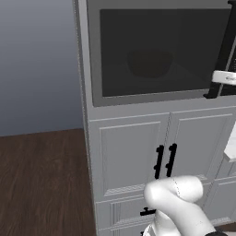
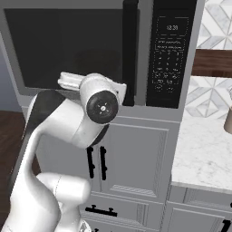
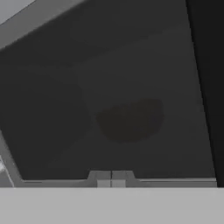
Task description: Open the microwave, place the bowl with waffle inside the microwave, then close the microwave door and turn it on.
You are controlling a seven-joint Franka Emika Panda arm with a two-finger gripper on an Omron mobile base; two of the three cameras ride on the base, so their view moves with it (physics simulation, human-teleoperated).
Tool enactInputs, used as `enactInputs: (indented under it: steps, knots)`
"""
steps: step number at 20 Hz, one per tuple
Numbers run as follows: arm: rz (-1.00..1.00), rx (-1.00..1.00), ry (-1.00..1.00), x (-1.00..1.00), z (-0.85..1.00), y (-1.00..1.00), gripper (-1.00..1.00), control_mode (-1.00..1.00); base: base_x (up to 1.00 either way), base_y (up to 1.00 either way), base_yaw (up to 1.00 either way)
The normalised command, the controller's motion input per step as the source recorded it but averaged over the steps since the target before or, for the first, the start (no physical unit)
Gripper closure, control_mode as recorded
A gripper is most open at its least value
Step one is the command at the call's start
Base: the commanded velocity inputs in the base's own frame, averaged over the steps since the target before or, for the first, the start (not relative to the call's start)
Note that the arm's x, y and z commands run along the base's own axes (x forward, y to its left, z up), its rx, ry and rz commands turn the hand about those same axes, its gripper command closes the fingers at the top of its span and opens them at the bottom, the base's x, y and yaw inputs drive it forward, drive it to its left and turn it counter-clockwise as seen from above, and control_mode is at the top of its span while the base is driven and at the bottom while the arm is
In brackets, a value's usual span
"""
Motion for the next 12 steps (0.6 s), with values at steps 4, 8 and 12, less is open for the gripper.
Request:
enactInputs:
  steps: [4, 8, 12]
  knots:
    - [-0.44, 0.72, 0.11, -0.32, 0.0, -0.77, 1.0, -1.0, 0.0, 0.0, 0.0]
    - [-0.4, 0.77, 0.31, -0.16, -0.18, -0.69, 1.0, -1.0, 0.0, 0.0, 0.0]
    - [-0.17, 0.72, 0.2, 0.28, -0.14, -0.96, 1.0, -1.0, 0.0, 0.0, 0.0]
